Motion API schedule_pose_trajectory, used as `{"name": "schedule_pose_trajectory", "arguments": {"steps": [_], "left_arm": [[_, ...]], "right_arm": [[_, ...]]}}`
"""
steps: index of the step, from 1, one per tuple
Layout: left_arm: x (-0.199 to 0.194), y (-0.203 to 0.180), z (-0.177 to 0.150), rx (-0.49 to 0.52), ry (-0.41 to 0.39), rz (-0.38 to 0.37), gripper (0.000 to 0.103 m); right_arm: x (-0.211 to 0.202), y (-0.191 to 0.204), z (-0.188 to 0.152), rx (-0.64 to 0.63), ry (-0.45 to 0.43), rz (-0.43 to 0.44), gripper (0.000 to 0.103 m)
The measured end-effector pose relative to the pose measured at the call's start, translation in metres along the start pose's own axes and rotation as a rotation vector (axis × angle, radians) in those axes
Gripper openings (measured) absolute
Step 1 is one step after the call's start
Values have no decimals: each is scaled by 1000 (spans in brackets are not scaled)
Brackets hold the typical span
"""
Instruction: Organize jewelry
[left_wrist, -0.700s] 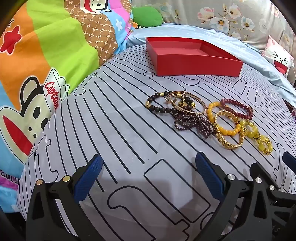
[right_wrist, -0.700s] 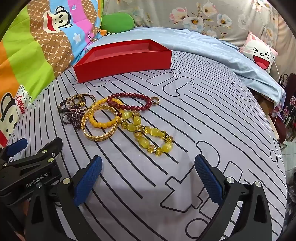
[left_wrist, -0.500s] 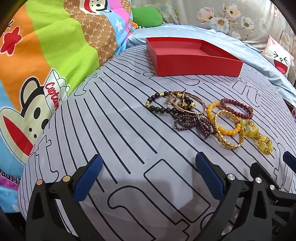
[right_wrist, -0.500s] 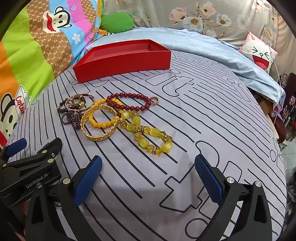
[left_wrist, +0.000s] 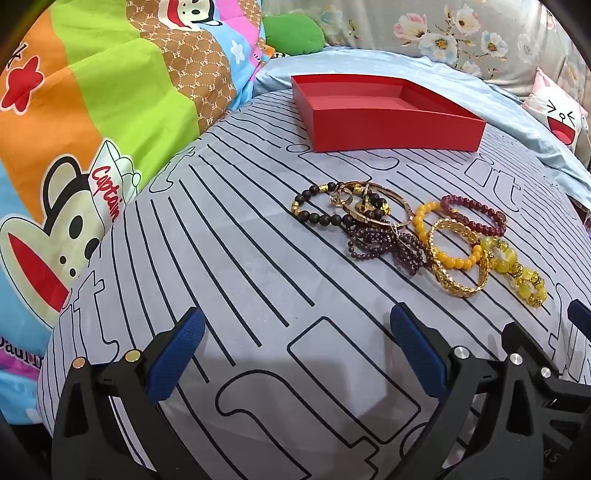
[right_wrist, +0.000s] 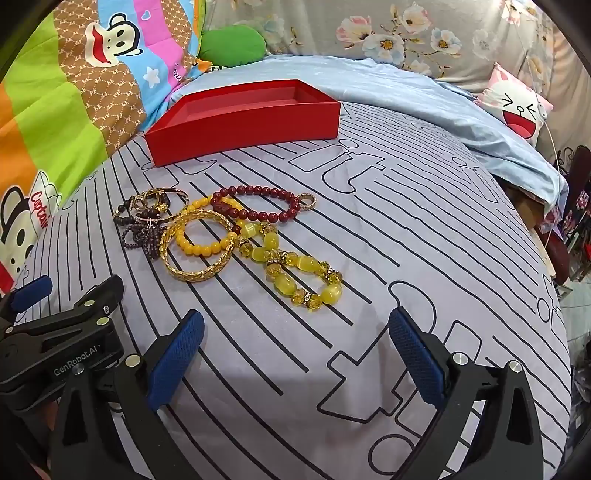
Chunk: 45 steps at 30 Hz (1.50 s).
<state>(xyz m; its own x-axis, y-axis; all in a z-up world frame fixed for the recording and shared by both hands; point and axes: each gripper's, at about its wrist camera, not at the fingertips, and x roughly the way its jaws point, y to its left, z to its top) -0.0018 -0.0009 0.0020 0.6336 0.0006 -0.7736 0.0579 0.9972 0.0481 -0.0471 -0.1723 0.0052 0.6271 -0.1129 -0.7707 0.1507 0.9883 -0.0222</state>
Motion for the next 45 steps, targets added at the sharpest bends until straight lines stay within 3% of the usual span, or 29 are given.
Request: {"name": "schedule_pose_trajectory", "arguments": {"steps": [45], "left_arm": [[-5, -4, 7, 10, -11, 19, 96]], "right_arm": [[-11, 1, 1, 4, -53, -3, 97]]}}
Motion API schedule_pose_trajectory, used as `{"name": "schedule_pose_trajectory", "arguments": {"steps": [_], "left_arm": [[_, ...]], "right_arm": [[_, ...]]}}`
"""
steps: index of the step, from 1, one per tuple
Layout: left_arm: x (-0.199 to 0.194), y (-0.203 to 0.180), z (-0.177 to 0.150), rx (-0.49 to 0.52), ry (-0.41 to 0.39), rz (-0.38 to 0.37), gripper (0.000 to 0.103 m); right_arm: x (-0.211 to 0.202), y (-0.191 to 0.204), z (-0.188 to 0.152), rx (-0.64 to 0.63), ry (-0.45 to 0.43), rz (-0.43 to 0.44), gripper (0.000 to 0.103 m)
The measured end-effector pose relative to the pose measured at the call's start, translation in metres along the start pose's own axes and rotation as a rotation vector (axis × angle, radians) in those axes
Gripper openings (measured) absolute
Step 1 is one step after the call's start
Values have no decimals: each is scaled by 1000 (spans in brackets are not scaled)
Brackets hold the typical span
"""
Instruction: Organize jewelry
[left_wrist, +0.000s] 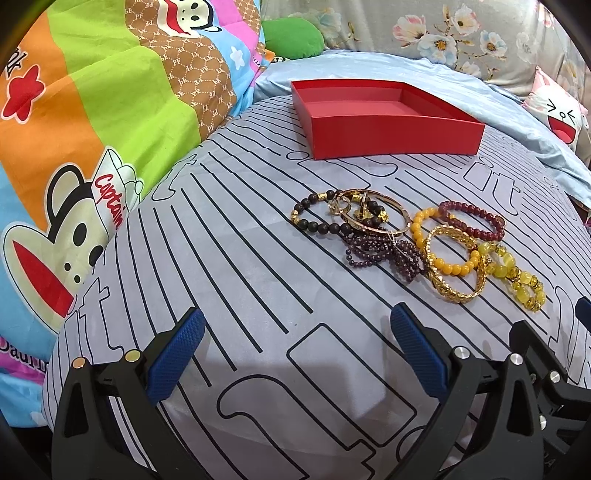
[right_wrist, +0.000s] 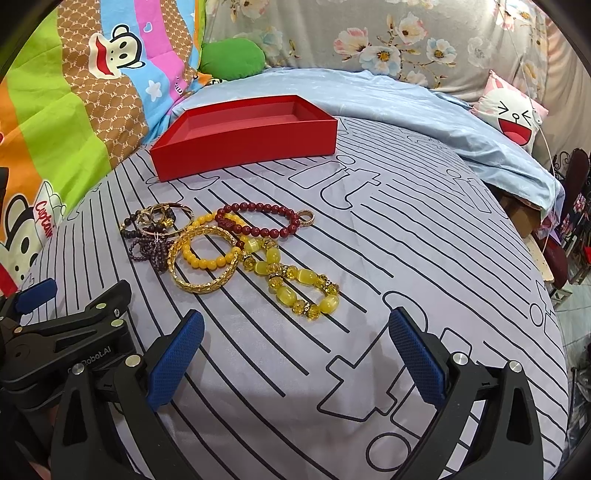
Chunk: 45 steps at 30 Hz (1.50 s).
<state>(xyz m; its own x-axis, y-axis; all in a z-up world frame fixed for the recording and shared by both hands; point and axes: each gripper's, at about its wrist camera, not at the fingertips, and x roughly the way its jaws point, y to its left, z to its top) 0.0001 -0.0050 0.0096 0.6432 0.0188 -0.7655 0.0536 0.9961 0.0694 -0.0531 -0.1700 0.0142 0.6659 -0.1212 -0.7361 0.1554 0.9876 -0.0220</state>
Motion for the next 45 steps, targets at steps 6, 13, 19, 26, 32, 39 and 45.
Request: {"name": "schedule_pose_trajectory", "arguments": {"steps": [6, 13, 19, 26, 32, 39, 45], "left_arm": [[0, 0, 0, 0, 0, 0, 96], [0, 0, 0, 0, 0, 0, 96], [-1, 0, 0, -1, 1, 0, 96], [-1, 0, -1, -2, 2, 1, 96], [-1, 1, -1, -2, 1, 1, 96], [-2, 1, -2, -2, -1, 2, 96], [-2, 2, -2, -2, -1, 2, 96]], "right_arm": [[0, 0, 0, 0, -1, -1, 97], [0, 0, 0, 0, -1, 0, 97], [-1, 0, 0, 2, -1, 0, 97], [-3, -1, -1, 5, -3, 3, 97], [-5, -1, -1, 7, -5, 5, 97], [-6, -1, 0, 7, -7, 4, 97], [-5, -1, 0, 8, -5, 6, 97]]}}
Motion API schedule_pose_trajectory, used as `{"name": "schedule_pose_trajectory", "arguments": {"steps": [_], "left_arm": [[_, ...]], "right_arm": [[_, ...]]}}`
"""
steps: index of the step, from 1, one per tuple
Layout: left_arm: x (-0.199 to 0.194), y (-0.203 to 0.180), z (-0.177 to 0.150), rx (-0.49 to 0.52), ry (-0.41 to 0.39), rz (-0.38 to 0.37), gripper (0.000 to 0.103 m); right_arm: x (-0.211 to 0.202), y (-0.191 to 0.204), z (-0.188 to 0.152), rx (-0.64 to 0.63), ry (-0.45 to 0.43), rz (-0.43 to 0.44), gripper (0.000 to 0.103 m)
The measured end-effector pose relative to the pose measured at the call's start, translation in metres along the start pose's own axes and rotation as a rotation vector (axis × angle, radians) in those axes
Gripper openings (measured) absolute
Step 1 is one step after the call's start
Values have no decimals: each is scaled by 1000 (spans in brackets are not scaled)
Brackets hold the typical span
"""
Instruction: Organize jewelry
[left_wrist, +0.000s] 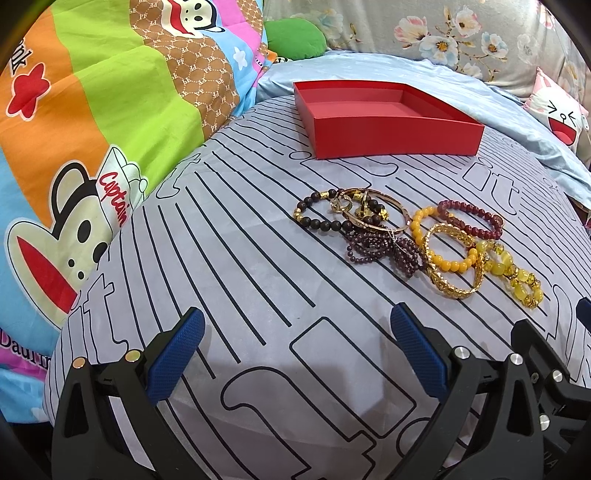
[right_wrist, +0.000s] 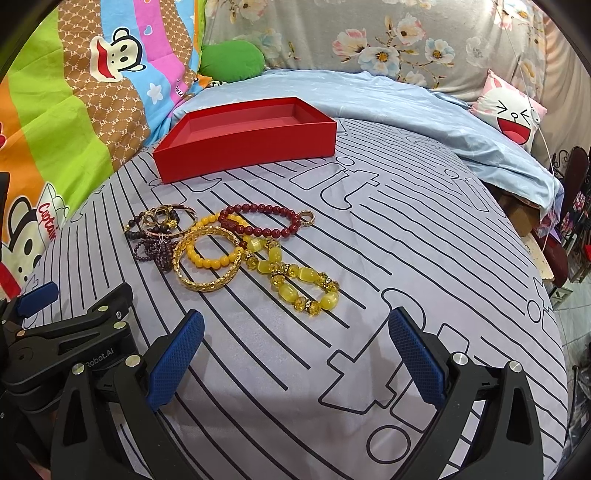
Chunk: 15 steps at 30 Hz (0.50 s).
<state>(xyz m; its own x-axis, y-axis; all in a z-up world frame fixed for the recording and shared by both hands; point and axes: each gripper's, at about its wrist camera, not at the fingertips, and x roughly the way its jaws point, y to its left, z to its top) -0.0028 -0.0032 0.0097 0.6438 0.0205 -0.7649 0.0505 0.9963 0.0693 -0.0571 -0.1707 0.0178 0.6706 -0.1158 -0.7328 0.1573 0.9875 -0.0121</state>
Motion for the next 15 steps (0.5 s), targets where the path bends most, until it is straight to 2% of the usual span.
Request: {"name": "schedule_pose_trajectory", "arguments": {"steps": [8, 15], "left_arm": [[-1, 13, 4, -25, 21, -33, 96], [1, 27, 9, -44, 19, -21, 96]], "right_arm": [[-5, -5, 2, -1, 6, 5, 97], [3, -20, 4, 24, 27, -5, 96]]}}
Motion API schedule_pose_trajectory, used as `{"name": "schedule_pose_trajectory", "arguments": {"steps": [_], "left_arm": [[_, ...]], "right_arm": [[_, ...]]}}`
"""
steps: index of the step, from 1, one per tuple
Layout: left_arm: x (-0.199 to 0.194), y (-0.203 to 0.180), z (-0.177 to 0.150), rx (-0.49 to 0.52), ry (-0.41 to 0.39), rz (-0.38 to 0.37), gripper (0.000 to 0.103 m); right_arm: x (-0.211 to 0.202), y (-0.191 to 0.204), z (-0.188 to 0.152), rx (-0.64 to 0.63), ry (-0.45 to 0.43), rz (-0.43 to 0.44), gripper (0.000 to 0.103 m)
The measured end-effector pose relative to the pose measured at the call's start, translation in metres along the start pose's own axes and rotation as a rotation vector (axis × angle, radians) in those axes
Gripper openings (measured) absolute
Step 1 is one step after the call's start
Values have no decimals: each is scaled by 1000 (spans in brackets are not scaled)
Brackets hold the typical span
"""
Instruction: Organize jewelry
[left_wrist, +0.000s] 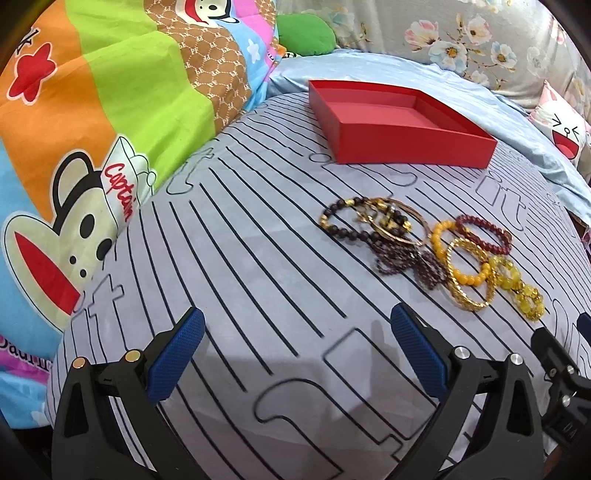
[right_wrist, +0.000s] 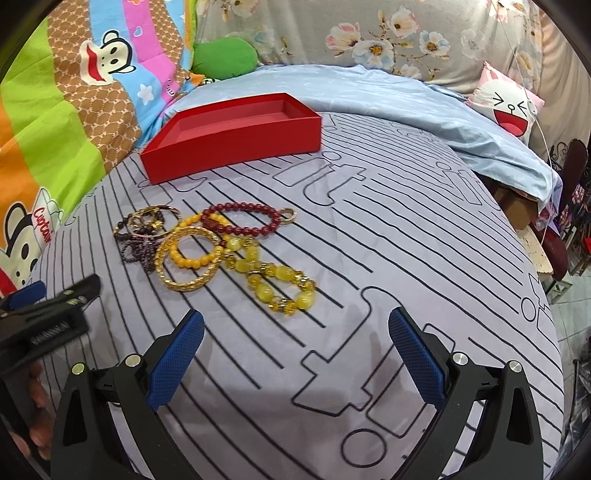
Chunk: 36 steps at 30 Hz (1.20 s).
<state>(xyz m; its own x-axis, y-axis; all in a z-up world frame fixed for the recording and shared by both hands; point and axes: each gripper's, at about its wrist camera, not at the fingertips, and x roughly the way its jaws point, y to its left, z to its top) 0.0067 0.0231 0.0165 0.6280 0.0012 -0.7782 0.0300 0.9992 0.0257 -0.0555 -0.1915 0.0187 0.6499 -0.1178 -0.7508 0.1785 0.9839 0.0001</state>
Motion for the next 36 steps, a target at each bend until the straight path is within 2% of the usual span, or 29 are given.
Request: {"name": "schedule_pose_trajectory", "arguments": {"steps": [6, 13, 17, 30, 32, 36], "left_arm": [[7, 11, 7, -24, 13, -3, 96], [5, 2, 9, -10, 8, -32, 96], [8, -6, 7, -2, 20, -44, 96], [14, -13, 4, 11, 42, -69, 96], [14, -13, 5, 10, 44, -75, 96], [13, -17, 6, 15, 48, -92, 96]], "right_arm": [[5, -5, 5, 3, 5, -4, 96], [13, -8, 11, 5, 10, 6, 94], [20, -5, 15, -12, 28, 18, 80], [41, 15, 23, -64, 57, 53, 46], [40, 13, 23, -56, 54, 56, 35], [40, 4, 25, -29, 64, 69, 20]]}}
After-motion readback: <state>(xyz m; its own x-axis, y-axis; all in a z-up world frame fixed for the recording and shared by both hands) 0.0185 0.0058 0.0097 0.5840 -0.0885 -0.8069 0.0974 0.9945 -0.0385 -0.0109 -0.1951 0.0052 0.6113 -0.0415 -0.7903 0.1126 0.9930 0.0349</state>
